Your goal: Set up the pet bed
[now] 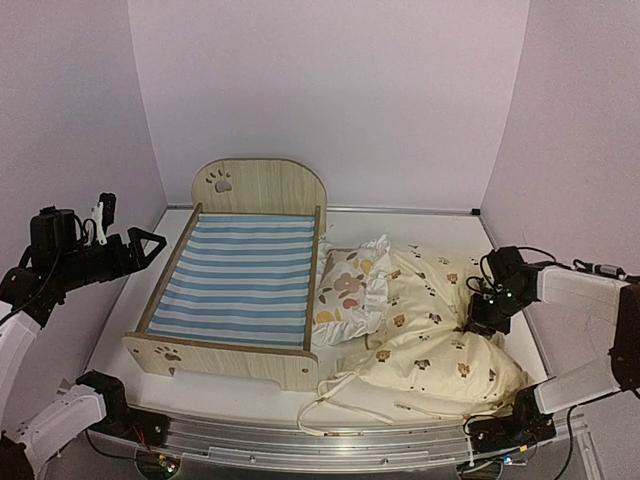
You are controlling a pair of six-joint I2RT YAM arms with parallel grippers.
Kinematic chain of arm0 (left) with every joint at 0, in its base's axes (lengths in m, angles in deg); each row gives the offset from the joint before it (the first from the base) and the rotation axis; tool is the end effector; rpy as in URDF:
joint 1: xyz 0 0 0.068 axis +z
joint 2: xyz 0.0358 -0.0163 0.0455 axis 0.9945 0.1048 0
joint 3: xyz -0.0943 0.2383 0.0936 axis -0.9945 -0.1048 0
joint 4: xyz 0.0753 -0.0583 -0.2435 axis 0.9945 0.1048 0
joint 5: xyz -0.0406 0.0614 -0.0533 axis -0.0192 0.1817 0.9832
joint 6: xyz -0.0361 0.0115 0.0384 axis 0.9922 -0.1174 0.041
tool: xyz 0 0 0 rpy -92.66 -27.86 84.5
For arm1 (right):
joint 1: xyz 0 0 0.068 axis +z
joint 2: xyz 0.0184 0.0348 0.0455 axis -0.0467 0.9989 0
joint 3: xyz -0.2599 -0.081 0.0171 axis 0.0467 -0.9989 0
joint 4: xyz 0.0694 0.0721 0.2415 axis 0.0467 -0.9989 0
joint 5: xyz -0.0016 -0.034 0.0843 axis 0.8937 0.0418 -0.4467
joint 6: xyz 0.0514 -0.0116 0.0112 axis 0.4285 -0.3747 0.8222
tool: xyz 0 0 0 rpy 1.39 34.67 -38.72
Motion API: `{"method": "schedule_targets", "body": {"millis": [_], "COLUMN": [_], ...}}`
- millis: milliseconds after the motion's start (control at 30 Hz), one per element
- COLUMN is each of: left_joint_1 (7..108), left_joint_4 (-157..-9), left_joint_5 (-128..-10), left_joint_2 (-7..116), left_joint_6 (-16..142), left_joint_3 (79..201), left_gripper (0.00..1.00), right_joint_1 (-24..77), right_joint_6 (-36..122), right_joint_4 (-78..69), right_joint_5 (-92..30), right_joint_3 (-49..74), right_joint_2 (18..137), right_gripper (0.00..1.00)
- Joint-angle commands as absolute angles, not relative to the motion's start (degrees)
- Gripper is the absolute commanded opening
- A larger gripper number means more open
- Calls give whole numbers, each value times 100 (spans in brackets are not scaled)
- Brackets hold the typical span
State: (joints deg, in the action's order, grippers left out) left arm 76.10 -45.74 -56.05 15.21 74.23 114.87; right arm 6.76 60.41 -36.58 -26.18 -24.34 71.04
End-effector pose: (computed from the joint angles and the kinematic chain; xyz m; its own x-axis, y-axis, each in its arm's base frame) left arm 0.1301 -0.0310 0.3306 -0.5456 -0.2834 -0.7887 0.2639 0.8351 -0.4827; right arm 0.2211 0.0387 0.1713 -0.9122 0.2622 -0.3150 0.2086 0.9586 0.1937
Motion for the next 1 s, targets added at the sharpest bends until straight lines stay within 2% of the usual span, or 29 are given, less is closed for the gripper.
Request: {"method": "schedule_targets", "body": {"millis": [0, 200, 400, 633, 967], "left_joint_1": [7625, 7631, 7625, 7625, 7638], "left_joint_4": [-4534, -4534, -4535, -4547, -4582], "left_joint_5": [-5657, -5645, -5633, -5618, -5590], "left_joint_2": [1446, 1430, 1399, 1396, 1500], "left_joint_6": [7409, 7407, 7400, 7391, 7374], "left_joint_3": [11472, 11471, 11471, 11469, 11465], "left_gripper": [99, 99, 100, 100, 99], "right_joint_1": [729, 734, 732, 790, 2299], "right_joint_6": [5953, 5910, 6387, 7648, 8254], "right_joint_4": [-3869, -4709, -4951, -3892, -3449], "right_joint_5": [-2605, -2641, -2871, -3999, -3825], "right_joint_3": [-1897, 23, 2188, 3634, 6303], "right_joint_2": [6592, 6408, 6615, 7234, 9025], "right_gripper": [0, 0, 0, 0, 0]}}
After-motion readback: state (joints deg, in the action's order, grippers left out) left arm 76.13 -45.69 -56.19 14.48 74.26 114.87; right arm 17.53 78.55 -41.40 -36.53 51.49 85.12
